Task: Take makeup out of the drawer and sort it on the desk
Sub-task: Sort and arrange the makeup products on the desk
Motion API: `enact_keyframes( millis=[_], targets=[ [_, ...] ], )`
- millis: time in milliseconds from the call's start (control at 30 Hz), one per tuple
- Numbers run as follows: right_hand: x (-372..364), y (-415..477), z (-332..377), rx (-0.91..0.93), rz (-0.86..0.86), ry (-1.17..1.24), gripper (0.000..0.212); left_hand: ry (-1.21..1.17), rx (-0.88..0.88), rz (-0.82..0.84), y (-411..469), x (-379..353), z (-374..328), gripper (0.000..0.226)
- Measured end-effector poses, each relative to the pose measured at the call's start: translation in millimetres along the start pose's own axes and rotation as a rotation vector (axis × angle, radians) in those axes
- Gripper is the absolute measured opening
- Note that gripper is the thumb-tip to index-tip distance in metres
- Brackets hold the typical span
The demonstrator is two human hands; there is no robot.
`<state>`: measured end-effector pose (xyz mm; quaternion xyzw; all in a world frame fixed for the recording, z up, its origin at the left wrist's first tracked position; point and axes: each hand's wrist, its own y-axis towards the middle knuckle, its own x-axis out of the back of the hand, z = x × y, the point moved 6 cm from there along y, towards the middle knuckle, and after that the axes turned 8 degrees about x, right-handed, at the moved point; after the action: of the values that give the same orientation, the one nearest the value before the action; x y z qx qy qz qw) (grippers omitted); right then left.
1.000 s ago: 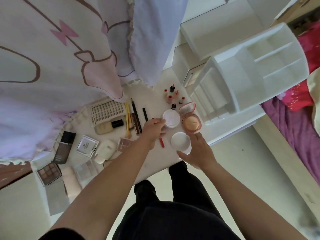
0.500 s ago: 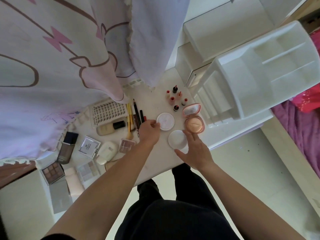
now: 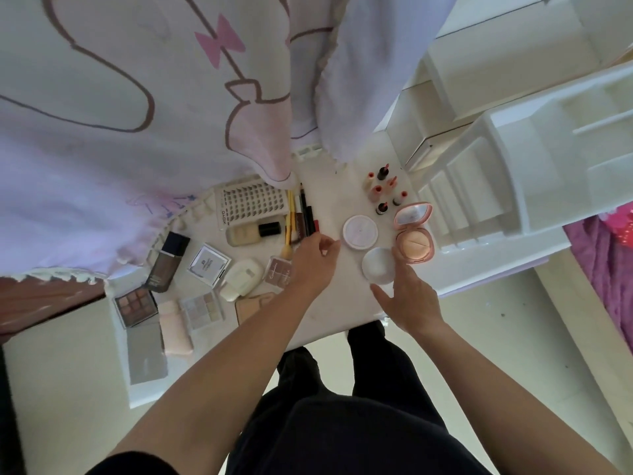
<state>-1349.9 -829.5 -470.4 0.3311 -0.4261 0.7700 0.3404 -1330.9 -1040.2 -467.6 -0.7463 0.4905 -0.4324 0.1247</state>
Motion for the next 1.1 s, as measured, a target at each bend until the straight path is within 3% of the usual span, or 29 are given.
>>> enact_keyframes(
  millis=[100, 400, 600, 900, 1100],
  targets=[
    [4, -4, 17, 0.02, -0.026, -0.016, 0.087, 0.046, -0.025, -0.029, -16, 26, 12, 0.027],
    [-7, -4, 101, 0.161, -0.048, -0.038, 0.081, 0.092, 0.003, -0.2, -55, 135, 112, 0.01],
    [-33, -6, 158, 0.241, 0.023, -0.052, 0.08, 0.178, 0.076, -0.258, -76, 186, 184, 0.021],
    [-56, -11, 169, 0.279, 0.14, -0.138, 0.075, 0.272, 0.041, -0.199, -74, 154, 186, 0.036],
    [-34, 5, 146, 0.308, 0.149, -0.2, 0.067, 0.487, -0.225, -0.219, -73, 108, 134, 0.037]
  ],
)
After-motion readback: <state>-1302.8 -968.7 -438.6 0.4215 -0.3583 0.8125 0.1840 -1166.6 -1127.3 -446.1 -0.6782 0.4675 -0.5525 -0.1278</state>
